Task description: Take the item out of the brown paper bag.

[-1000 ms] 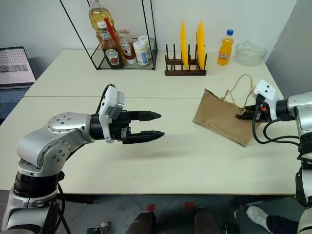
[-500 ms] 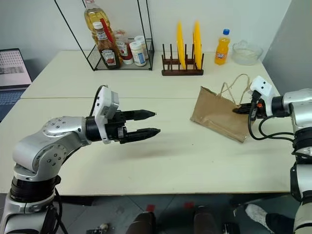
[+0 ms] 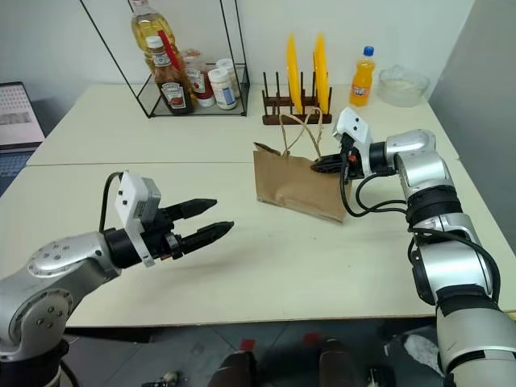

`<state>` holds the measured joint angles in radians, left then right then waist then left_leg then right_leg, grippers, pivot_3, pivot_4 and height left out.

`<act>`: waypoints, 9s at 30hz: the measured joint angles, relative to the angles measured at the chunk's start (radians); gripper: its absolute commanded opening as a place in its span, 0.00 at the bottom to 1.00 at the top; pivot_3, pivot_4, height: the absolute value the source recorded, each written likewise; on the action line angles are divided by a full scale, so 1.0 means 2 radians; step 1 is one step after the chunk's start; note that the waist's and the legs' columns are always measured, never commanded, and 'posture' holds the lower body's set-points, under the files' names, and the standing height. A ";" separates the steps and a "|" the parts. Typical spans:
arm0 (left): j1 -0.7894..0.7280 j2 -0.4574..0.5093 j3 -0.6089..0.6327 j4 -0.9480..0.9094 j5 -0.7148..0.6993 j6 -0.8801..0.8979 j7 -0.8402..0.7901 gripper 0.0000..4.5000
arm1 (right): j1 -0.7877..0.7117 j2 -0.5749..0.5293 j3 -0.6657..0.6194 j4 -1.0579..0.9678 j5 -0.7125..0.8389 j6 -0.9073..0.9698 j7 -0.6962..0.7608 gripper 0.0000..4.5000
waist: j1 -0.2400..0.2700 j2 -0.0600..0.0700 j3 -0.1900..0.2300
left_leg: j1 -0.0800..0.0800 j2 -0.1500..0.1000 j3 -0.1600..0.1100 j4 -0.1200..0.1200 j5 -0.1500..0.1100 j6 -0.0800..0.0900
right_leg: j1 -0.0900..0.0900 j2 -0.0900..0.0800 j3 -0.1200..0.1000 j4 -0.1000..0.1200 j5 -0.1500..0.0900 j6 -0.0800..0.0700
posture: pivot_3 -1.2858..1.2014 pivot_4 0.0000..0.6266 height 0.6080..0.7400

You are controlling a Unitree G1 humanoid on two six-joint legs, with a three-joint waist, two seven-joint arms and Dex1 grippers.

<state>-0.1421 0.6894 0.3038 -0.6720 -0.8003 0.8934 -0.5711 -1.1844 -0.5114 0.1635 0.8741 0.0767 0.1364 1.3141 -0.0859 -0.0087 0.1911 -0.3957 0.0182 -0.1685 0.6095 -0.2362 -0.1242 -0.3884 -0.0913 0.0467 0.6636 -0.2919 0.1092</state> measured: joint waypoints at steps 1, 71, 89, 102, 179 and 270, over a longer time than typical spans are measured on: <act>0.003 -0.003 0.006 -0.005 -0.006 0.000 0.009 0.76 | -0.006 0.001 0.000 0.008 -0.003 -0.006 -0.001 0.01 | 0.001 0.000 0.000 | 0.000 0.000 0.000 0.000 0.000 0.000 | 0.000 0.000 0.000 0.000 0.000 0.000 | 0.52 0.24 1.00; 0.081 0.045 0.087 0.026 -0.056 -0.086 0.105 0.76 | -0.056 0.066 -0.054 0.108 -0.065 -0.142 0.051 1.00 | -0.011 0.000 0.000 | 0.003 0.000 0.000 0.000 0.000 0.000 | 0.000 0.000 0.000 0.005 -0.001 -0.001 | 0.52 0.24 1.00; -0.514 0.047 -0.197 0.813 0.310 -0.434 -0.228 0.76 | 0.424 0.138 -0.051 -0.666 0.010 0.264 -0.310 1.00 | 0.002 -0.002 -0.001 | 0.001 0.000 0.000 0.000 0.001 0.000 | -0.001 0.001 -0.001 0.005 -0.001 -0.001 | 0.52 0.24 1.00; -0.569 0.024 -0.256 0.958 0.457 -0.550 -0.321 0.76 | 0.438 0.119 -0.050 -0.692 0.037 0.284 -0.356 1.00 | -0.004 -0.002 -0.001 | 0.001 0.000 0.000 0.000 0.000 0.001 | -0.001 0.001 -0.001 0.007 -0.001 -0.001 | 0.52 0.24 1.00; -0.073 0.015 -0.107 0.204 0.144 -0.081 -0.150 0.01 | 0.406 -0.032 0.110 -0.383 -0.016 -0.402 -0.064 1.00 | 0.001 -0.002 0.000 | 0.005 0.005 0.003 0.000 0.000 0.001 | 0.001 0.003 -0.001 0.007 -0.002 -0.002 | 0.52 0.24 1.00; -0.321 -0.016 -0.061 0.345 0.071 0.039 -0.052 0.00 | 0.192 0.124 0.305 -0.119 -0.458 -0.564 -0.587 0.00 | -0.001 -0.006 -0.003 | 0.016 0.005 0.003 -0.006 0.001 0.000 | 0.010 0.004 0.000 0.005 -0.004 -0.005 | 0.52 0.24 1.00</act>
<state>-0.7836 0.6575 0.1824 0.0188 -0.6587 0.9721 -0.6749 -0.7999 -0.2637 0.7737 0.6354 -0.8400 -0.9922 0.1395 -0.0876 -0.0211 0.1846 -0.3641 0.0283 -0.1633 0.5969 -0.2352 -0.1240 -0.3693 -0.0842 0.0459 0.6736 -0.3000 0.0987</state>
